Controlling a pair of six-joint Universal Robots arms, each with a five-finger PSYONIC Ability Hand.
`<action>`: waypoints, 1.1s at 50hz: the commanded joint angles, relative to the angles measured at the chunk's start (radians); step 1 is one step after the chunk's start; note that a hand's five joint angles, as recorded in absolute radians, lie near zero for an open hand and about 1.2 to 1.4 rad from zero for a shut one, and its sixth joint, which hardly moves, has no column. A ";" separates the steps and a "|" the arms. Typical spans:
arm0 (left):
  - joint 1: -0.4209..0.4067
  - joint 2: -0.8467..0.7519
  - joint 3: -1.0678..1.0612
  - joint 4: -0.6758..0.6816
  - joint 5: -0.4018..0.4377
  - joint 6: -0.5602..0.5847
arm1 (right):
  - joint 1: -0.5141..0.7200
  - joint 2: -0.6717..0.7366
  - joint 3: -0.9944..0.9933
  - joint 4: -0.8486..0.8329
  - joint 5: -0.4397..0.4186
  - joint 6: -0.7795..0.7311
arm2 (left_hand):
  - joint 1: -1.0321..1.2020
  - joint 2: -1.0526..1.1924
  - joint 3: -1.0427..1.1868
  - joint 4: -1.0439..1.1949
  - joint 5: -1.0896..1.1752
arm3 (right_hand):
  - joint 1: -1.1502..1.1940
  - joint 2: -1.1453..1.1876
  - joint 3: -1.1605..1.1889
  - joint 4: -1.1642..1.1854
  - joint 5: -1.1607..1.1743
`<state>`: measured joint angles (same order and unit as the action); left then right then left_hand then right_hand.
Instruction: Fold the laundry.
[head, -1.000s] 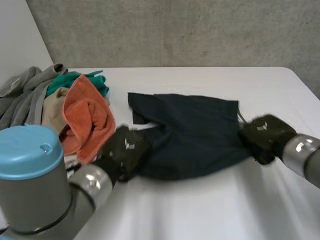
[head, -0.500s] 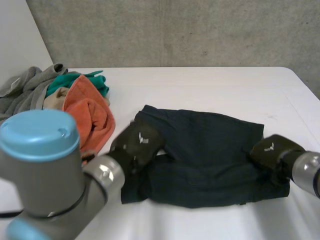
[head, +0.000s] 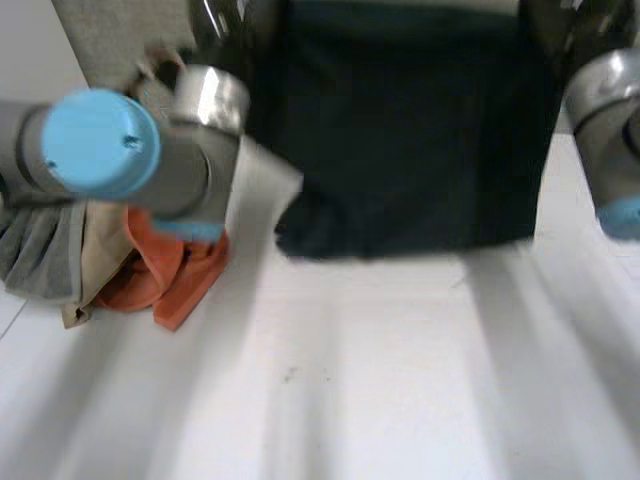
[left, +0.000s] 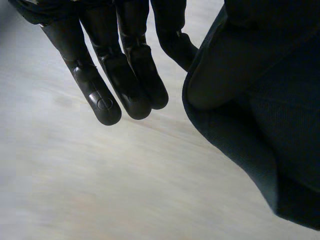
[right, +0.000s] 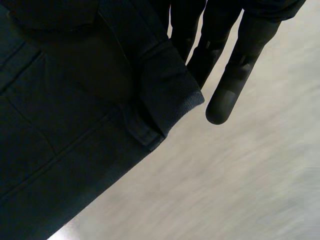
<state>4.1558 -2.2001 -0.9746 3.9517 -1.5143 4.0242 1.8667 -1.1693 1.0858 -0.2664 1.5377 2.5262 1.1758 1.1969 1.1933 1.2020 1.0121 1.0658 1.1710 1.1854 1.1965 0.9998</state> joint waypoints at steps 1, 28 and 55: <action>0.006 0.053 -0.004 0.150 0.002 -0.091 | 0.014 -0.044 0.026 -0.192 0.010 0.042 | 0.220 0.199 0.203 0.194 0.210 | 0.330 0.225 0.211 0.200 0.222; -0.083 0.019 -0.685 0.049 0.005 -0.099 | 0.032 0.195 0.338 0.121 -0.007 0.013 | 0.220 0.199 0.203 0.194 0.210 | 0.330 0.225 0.211 0.200 0.222; -0.213 0.499 -0.829 -0.970 0.010 -0.060 | 0.026 -0.271 0.723 0.722 0.005 -0.333 | -0.045 -0.066 -0.063 -0.071 -0.056 | 0.330 0.225 0.211 0.200 0.222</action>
<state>3.9508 -1.6796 -1.8458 2.9781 -1.5017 3.9450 1.8923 -1.4354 1.7880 0.4504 1.5471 2.1962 1.1758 1.1961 1.1921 1.1998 1.0197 1.0658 1.1711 1.1872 1.1968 1.0032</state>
